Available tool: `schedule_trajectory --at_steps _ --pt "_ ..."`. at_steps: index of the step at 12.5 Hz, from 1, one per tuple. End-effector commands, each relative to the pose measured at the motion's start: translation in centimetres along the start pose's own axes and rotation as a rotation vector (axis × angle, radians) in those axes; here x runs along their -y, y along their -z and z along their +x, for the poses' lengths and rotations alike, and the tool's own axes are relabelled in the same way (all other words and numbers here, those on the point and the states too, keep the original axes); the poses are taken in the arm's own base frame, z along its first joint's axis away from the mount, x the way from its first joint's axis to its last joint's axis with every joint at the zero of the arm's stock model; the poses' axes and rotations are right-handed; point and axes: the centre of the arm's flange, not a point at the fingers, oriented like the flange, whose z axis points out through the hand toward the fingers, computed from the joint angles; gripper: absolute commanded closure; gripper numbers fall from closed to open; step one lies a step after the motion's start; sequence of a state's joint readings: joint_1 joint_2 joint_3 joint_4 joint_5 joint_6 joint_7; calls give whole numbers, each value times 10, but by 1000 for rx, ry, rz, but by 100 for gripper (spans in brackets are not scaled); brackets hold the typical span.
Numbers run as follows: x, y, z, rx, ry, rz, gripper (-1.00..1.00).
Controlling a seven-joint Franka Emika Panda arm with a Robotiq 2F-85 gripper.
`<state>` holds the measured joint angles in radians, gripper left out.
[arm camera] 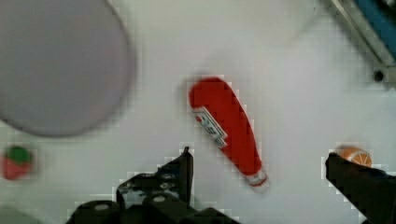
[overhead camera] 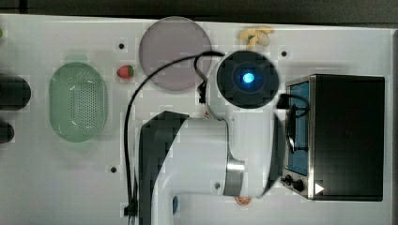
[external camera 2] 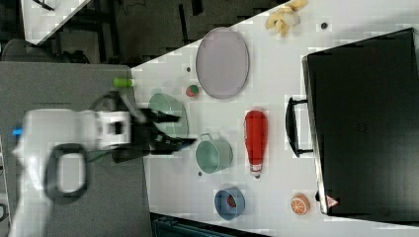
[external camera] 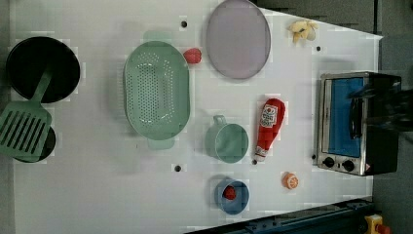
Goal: Pick ketchup from plate and place it on table.
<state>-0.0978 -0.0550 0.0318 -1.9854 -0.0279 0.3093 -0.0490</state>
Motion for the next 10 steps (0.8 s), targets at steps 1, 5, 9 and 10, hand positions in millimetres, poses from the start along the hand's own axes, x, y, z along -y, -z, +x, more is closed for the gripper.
schedule_trajectory --at_steps 1,5,9,10 --pt "1 57 4 -28 -72 39 -100" --pt "1 83 -7 18 -52 -7 -100" --pt "0 82 -12 41 -45 -30 -100" --pt "0 81 -12 43 -45 -31 -100"
